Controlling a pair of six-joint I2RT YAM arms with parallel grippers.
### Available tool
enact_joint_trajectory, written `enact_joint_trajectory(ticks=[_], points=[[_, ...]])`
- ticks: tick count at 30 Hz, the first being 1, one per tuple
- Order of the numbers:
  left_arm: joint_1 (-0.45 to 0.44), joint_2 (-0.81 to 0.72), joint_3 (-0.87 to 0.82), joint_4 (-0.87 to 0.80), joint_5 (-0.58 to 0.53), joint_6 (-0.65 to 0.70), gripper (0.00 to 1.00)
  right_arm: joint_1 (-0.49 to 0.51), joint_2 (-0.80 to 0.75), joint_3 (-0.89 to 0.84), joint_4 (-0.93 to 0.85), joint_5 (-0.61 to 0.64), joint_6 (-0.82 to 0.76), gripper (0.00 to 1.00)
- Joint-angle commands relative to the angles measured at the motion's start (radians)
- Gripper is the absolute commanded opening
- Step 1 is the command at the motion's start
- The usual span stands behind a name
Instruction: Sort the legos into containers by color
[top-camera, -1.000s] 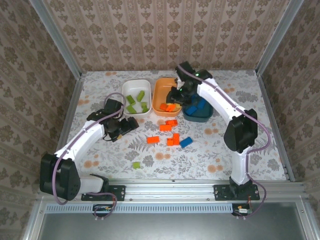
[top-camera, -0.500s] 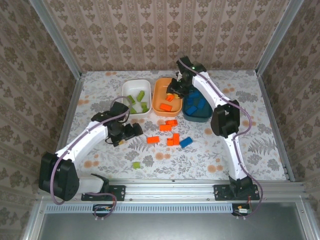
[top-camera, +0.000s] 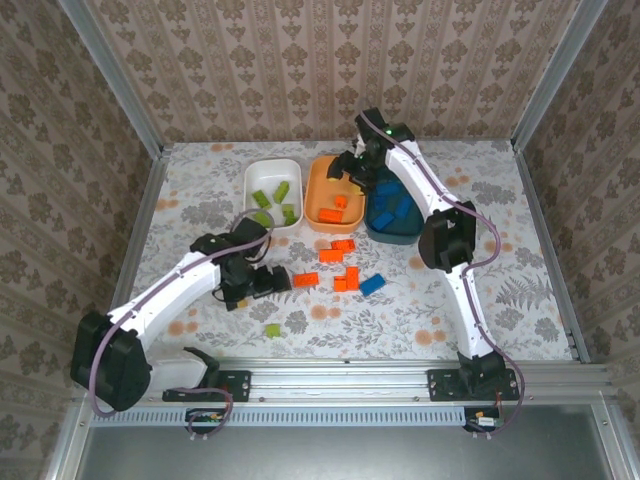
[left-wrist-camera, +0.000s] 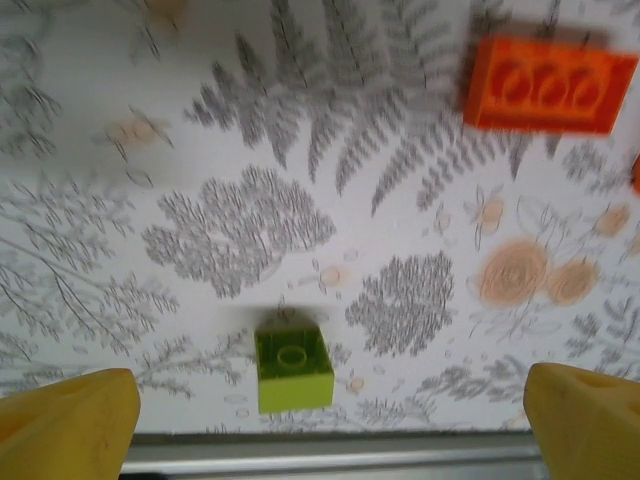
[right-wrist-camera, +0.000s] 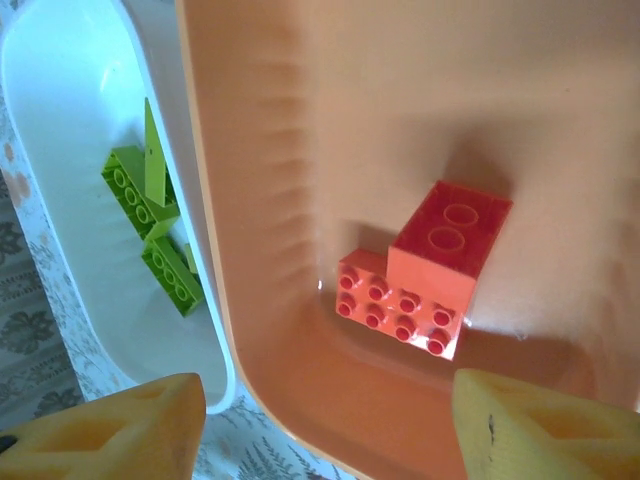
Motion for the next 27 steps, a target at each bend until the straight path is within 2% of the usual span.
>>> enact_joint_trajectory(ticks=[1, 4, 8, 10, 15, 27], points=[[-0.075, -0.009, -0.043, -0.070, 0.007, -0.074, 1.00, -0.002, -0.125, -0.025, -0.082, 0.012, -0.066, 0.68], [-0.149, 0.006, -0.077, -0.064, 0.023, -0.129, 0.96, -0.002, -0.236, -0.172, -0.052, 0.029, -0.097, 0.69], [-0.208, 0.018, -0.138, -0.019, 0.050, -0.191, 0.81, -0.003, -0.382, -0.404, 0.023, 0.033, -0.106, 0.69], [-0.217, 0.024, -0.167, 0.023, 0.068, -0.211, 0.74, -0.003, -0.433, -0.492, 0.051, 0.026, -0.102, 0.69], [-0.220, 0.100, -0.180, 0.099, 0.095, -0.207, 0.68, -0.002, -0.522, -0.669, 0.104, 0.020, -0.089, 0.68], [-0.219, 0.242, -0.121, 0.127, 0.103, -0.127, 0.50, 0.017, -0.635, -0.903, 0.153, 0.016, -0.073, 0.68]])
